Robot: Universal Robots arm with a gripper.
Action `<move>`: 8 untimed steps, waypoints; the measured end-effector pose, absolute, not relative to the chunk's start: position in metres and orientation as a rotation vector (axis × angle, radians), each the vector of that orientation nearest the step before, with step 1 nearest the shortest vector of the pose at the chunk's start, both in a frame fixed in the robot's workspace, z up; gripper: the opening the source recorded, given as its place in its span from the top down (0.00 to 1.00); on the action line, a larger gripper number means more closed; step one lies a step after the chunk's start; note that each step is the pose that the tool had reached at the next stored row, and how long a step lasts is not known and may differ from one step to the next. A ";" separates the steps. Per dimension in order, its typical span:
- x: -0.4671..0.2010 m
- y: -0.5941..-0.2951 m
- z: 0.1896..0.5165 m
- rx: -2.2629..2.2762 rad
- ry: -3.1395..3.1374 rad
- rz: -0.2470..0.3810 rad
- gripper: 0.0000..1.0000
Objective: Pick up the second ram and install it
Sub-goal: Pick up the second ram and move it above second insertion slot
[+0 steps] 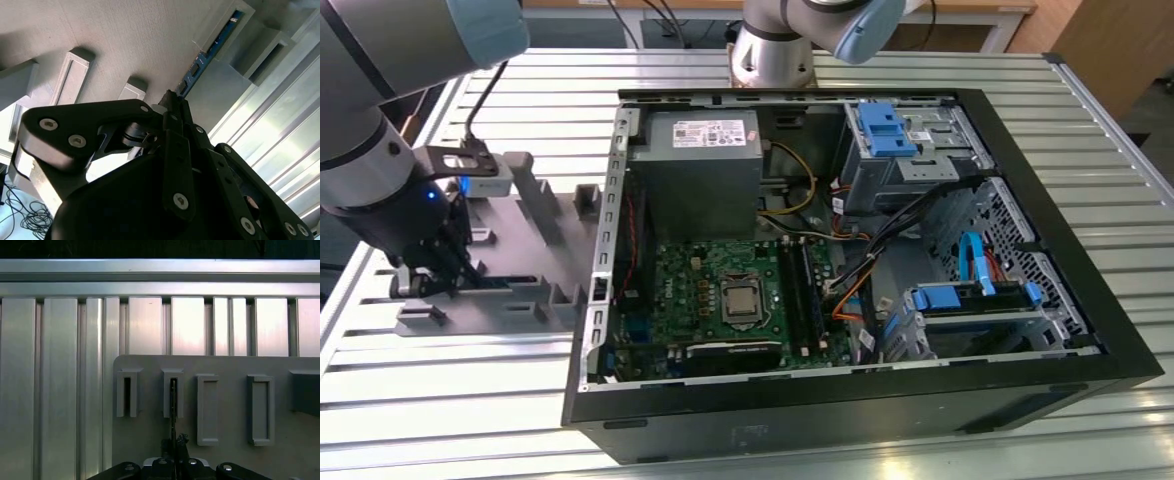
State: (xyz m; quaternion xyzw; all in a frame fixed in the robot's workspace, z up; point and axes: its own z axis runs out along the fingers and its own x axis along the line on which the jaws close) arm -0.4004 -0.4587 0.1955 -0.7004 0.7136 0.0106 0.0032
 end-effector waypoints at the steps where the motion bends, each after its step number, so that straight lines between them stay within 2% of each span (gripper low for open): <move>1: -0.400 -0.459 0.196 -2.196 2.237 0.033 0.86; 8: -0.400 -0.459 0.200 -2.196 2.237 0.033 0.86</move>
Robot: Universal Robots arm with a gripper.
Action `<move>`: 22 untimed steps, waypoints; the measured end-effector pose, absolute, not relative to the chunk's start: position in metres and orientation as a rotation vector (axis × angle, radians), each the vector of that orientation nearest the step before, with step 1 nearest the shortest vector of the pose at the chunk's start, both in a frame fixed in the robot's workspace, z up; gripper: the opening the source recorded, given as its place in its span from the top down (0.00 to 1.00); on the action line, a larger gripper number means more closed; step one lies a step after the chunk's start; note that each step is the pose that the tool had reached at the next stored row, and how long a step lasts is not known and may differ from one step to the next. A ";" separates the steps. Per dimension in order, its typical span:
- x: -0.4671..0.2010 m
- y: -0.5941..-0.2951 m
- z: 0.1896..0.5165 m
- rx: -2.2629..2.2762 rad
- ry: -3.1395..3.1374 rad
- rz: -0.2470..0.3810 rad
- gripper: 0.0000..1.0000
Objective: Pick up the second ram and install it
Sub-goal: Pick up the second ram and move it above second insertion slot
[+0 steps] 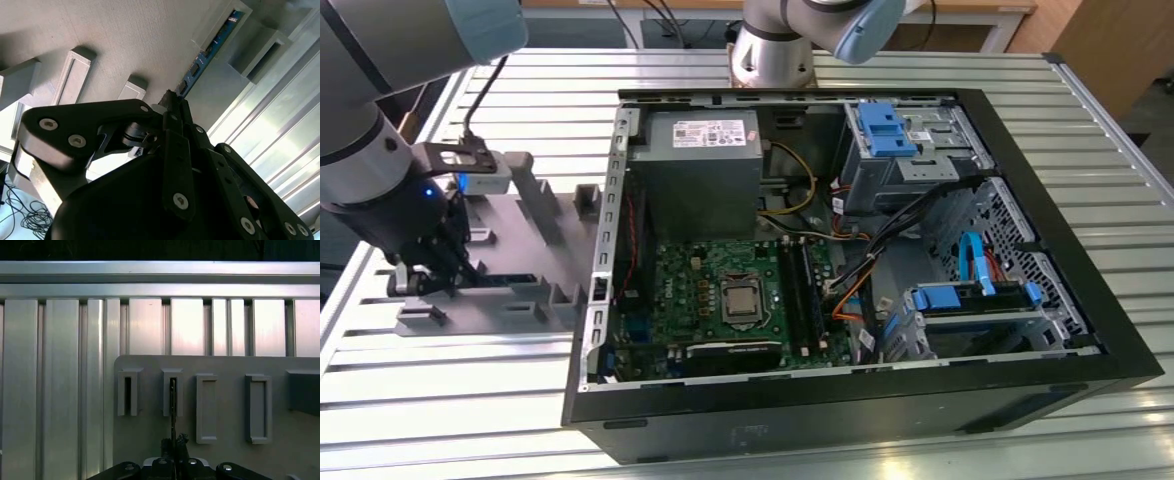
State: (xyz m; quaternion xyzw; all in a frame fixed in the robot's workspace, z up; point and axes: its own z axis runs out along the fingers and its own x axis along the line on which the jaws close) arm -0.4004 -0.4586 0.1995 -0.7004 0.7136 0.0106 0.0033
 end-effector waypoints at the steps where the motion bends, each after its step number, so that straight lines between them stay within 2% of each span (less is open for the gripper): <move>1: -0.400 -0.459 0.200 -2.196 2.237 0.033 0.86; 22: -0.400 -0.459 0.206 -2.194 2.235 0.038 0.86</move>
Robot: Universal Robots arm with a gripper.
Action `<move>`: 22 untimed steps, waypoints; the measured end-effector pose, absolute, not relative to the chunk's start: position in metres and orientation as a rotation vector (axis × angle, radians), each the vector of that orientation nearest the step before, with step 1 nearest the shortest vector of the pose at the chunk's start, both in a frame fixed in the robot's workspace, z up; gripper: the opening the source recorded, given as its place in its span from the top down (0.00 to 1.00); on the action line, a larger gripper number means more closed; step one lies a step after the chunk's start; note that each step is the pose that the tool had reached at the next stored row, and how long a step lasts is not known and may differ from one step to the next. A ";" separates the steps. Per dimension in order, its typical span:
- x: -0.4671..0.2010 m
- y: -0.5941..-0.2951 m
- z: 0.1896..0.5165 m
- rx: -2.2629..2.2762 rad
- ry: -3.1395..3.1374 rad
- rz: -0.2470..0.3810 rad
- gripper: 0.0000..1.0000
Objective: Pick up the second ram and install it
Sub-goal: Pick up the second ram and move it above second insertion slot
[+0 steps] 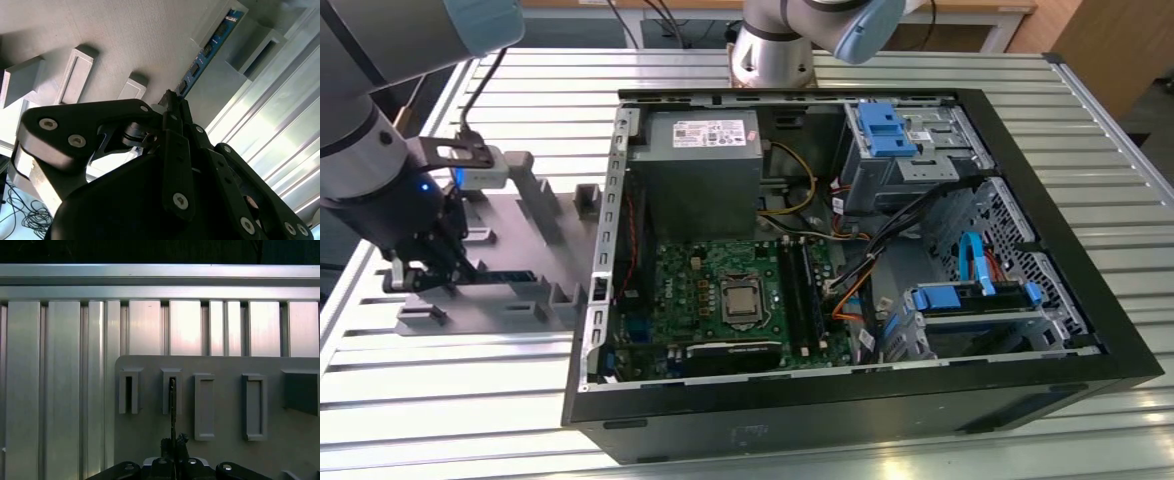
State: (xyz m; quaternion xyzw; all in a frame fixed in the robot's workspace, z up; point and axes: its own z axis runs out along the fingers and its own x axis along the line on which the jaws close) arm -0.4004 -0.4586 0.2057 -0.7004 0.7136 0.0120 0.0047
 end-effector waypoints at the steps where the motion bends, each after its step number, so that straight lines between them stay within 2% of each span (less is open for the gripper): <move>1: -0.400 -0.459 0.206 -2.194 2.235 0.038 0.86; 22: -0.400 -0.459 0.224 -2.194 2.235 0.038 0.86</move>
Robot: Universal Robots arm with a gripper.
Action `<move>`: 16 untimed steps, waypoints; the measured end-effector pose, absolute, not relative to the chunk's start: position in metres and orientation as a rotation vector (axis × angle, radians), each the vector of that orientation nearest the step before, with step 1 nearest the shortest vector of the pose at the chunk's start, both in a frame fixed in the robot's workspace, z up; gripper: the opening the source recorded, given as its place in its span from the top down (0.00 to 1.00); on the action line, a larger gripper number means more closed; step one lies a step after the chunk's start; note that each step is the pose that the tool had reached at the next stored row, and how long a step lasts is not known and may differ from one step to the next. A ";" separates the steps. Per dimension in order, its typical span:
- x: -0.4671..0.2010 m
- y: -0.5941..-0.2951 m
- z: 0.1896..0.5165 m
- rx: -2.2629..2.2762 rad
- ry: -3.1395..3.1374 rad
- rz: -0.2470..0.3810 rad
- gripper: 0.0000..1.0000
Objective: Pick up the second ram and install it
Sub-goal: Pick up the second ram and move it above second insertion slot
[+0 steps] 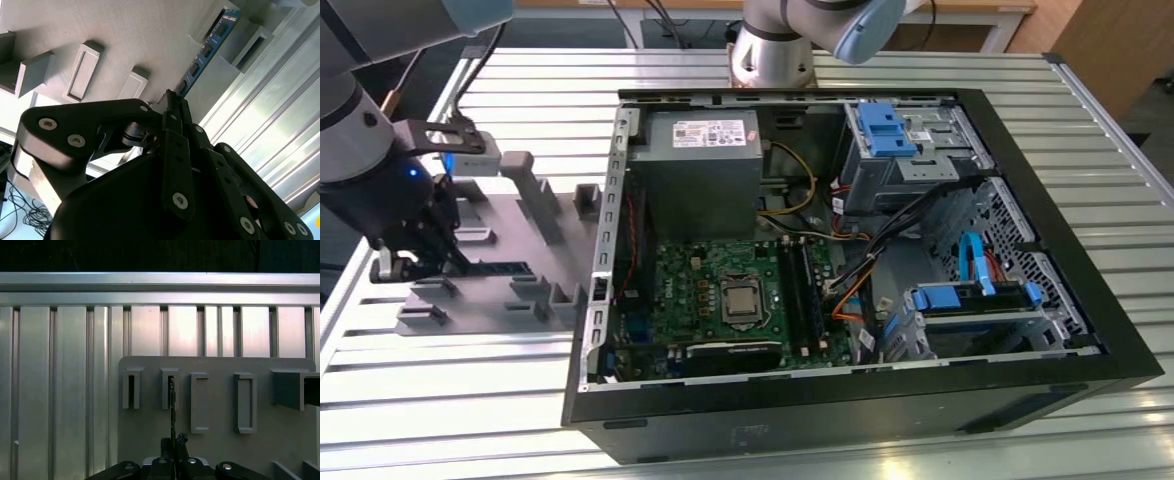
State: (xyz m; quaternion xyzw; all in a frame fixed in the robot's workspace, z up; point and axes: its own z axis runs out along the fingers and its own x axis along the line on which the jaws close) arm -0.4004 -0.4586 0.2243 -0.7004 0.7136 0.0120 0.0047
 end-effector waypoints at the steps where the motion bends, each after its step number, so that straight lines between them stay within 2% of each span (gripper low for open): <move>1: -0.400 -0.459 0.225 -2.194 2.235 0.038 0.86; 16: -0.400 -0.459 0.238 -2.194 2.235 0.038 0.86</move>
